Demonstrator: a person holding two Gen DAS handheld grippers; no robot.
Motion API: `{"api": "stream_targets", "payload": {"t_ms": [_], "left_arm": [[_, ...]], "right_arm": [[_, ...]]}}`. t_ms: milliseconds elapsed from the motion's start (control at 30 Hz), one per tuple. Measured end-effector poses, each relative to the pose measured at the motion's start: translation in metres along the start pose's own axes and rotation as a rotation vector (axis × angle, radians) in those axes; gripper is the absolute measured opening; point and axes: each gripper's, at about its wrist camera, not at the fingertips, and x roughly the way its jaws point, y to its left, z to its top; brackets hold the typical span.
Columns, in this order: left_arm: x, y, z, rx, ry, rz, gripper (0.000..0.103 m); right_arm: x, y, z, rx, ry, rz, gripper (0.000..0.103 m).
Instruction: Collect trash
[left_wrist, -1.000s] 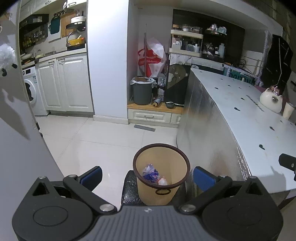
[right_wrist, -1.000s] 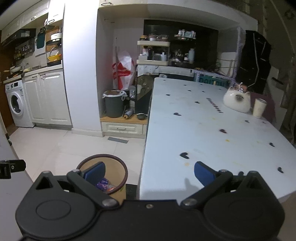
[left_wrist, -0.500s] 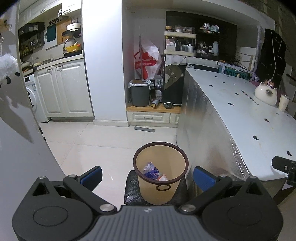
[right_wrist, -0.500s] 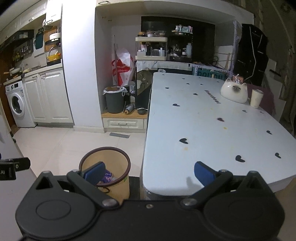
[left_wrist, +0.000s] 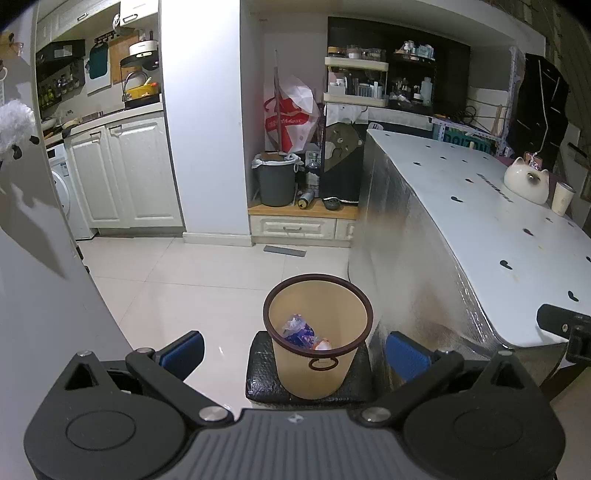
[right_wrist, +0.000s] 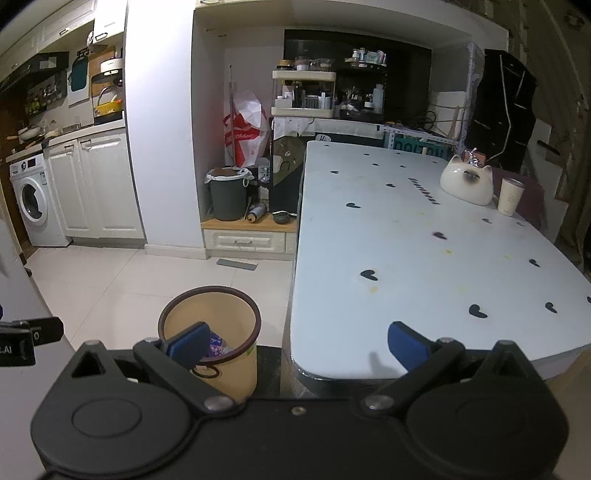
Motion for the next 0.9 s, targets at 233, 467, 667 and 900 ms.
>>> {"api": "stream_targets", "payload": {"t_ms": [233, 467, 667, 900], "left_arm": [[-0.0021, 0.0002, -0.0007, -0.003, -0.005, 0.0, 0.103], [-0.0024, -0.0004, -0.0003, -0.001, -0.002, -0.004, 0.103], [-0.0017, -0.0009, 0.0005, -0.001, 0.001, -0.006, 0.103], [-0.0017, -0.0013, 0.0004, -0.001, 0.001, -0.007, 0.103]], "right_arm": [[-0.0016, -0.0008, 0.001, 0.008, 0.006, -0.006, 0.103], [-0.0015, -0.0006, -0.0002, 0.006, 0.016, 0.003, 0.103], [0.0, -0.001, 0.0013, 0.003, 0.024, 0.006, 0.103], [0.0, -0.0012, 0.0015, 0.002, 0.024, 0.006, 0.103]]}}
